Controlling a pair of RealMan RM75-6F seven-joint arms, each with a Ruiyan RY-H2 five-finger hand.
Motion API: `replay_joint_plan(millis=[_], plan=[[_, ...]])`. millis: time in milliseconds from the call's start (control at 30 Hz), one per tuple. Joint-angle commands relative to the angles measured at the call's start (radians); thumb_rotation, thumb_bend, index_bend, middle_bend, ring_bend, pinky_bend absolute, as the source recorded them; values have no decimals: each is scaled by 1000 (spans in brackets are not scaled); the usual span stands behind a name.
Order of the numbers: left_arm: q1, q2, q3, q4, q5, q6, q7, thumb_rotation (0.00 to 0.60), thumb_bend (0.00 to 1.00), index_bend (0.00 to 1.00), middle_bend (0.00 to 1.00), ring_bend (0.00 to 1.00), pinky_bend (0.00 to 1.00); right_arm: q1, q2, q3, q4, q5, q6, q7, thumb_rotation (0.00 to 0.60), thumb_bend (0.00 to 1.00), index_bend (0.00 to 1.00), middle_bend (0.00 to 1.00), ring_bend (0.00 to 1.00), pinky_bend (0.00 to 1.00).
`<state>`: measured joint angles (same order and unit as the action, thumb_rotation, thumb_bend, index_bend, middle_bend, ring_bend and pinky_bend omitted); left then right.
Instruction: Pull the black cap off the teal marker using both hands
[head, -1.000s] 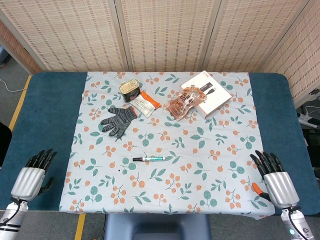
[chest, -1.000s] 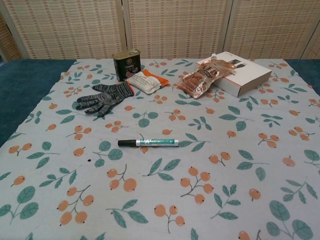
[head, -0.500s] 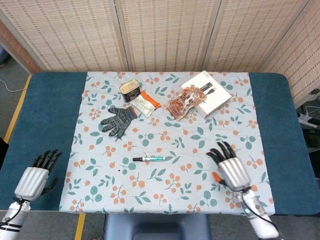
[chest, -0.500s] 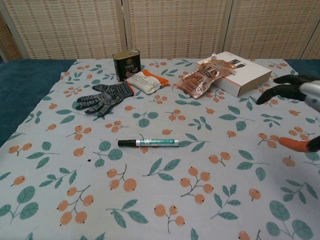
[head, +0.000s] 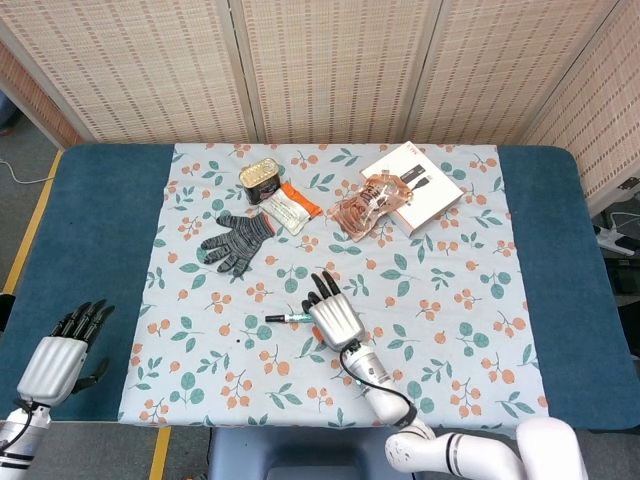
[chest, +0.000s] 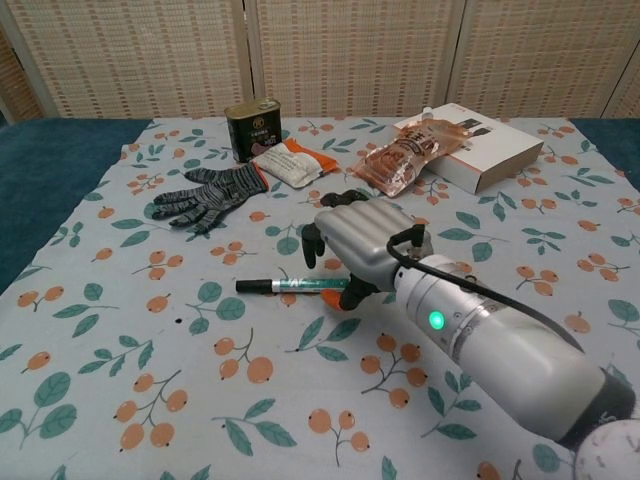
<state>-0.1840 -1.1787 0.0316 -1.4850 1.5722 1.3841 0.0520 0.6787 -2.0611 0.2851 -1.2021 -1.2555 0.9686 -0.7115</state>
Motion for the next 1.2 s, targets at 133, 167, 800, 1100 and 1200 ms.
replay_joint_plan(millis=[133,167,800,1100,1200], plan=[[3,4,-1,-1,-5,-1,-4,600,382,0,0,0,149,54,-56,11,67,46,-8,-31,600,241,424,327,44,0],[3,5,-1,-1,-6,-2,-4,600,382,0,0,0,149,56,-58,10,71,51,-9,-32,600,241,429,327,45,0],[-10,-3,-4,-1,-20,-34,10,600,380,0,0,0,150,80,-49,-15,108,106,13,-58,600,271,558,397,120,0],[-11,-2,-5,-3,-23,-38,11,600,379,0,0,0,153,88,-48,-33,118,102,23,-53,600,305,766,614,305,0],[-11,-4,-4,3,-16,-32,6,600,380,0,0,0,154,90,-48,-36,118,108,24,-61,600,330,799,650,327,0]])
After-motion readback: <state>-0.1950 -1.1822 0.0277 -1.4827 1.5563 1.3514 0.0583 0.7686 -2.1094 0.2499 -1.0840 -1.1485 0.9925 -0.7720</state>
